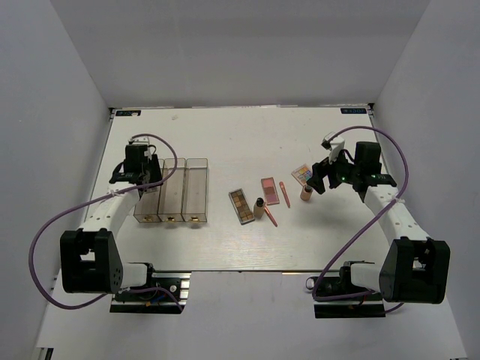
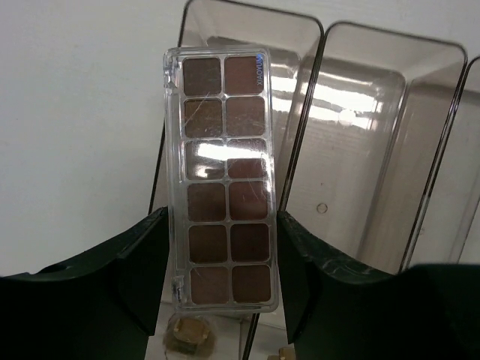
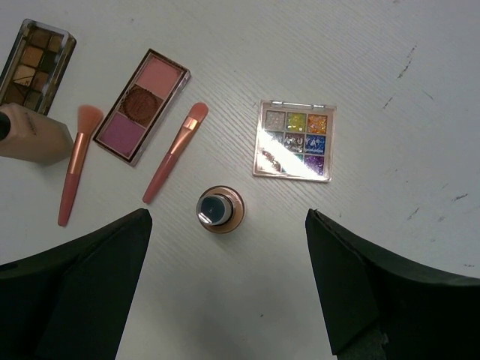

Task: Organize the makeup

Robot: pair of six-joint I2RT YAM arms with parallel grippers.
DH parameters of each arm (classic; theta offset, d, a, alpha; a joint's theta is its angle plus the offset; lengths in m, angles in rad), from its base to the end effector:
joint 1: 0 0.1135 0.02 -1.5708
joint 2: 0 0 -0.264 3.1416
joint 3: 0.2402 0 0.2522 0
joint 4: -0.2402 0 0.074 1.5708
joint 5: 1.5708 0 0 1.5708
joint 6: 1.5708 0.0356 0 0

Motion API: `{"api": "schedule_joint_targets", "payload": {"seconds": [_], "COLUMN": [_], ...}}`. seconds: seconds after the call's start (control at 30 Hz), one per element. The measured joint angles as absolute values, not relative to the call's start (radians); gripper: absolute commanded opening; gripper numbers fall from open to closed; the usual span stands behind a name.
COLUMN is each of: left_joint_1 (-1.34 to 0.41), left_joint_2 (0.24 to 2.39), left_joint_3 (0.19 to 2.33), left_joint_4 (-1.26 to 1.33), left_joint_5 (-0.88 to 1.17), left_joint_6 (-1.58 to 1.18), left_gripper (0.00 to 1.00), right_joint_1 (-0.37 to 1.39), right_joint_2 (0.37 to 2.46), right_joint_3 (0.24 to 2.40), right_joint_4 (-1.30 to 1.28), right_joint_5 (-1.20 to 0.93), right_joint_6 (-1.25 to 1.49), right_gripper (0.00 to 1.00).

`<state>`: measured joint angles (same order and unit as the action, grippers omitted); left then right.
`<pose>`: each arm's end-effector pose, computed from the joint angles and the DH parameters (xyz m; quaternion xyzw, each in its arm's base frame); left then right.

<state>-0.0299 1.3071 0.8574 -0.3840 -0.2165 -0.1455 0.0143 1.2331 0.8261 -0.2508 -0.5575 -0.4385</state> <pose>0.2711 -0.0005 0.2354 -0.0924 0.9236 0.0690 0.3656 0.2634 0.0226 0.2570 -0.3119 0.8137 0.1522 0.4663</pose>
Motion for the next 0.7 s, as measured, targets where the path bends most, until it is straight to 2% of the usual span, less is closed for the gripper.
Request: {"api": "schedule_joint_targets", "payload": {"seconds": [0.1, 0.2, 0.23, 0.33, 0.7], "left_joint_1": [-0.023, -0.020, -0.019, -0.015, -0.015], "left_joint_2": [1.309, 1.314, 1.315, 1.319, 1.323], "left_joint_3": [0.825, 0.802, 0.796, 0.792, 0.796], "left_joint_4": [-0.379, -0.364, -0.357, -0.348, -0.340], "left_joint_5": [-0.191, -0.174, -0.171, -0.170, -0.199], "left_joint_6": [-0.112, -0.085, -0.079, -0.067, -0.073], "left_gripper": [0.13, 0.25, 0.35, 0.53, 0.73], "right_joint_1": [0.014, 0.014, 0.014, 0.014, 0.014], "right_joint_2": [1.233, 1.233, 1.233, 1.233, 1.233], "right_joint_3": [0.818, 0.818, 0.818, 0.818, 0.817], "right_joint_4": [-0.251, -0.251, -0.251, -0.251, -0.252], "right_joint_5": [-0.558, -0.562, -0.564, -0.566, -0.590], "right_joint_6": [-0.433, -0.429, -0.429, -0.428, -0.430], "right_gripper": [0.89, 0.89, 0.89, 0.89, 0.89]}}
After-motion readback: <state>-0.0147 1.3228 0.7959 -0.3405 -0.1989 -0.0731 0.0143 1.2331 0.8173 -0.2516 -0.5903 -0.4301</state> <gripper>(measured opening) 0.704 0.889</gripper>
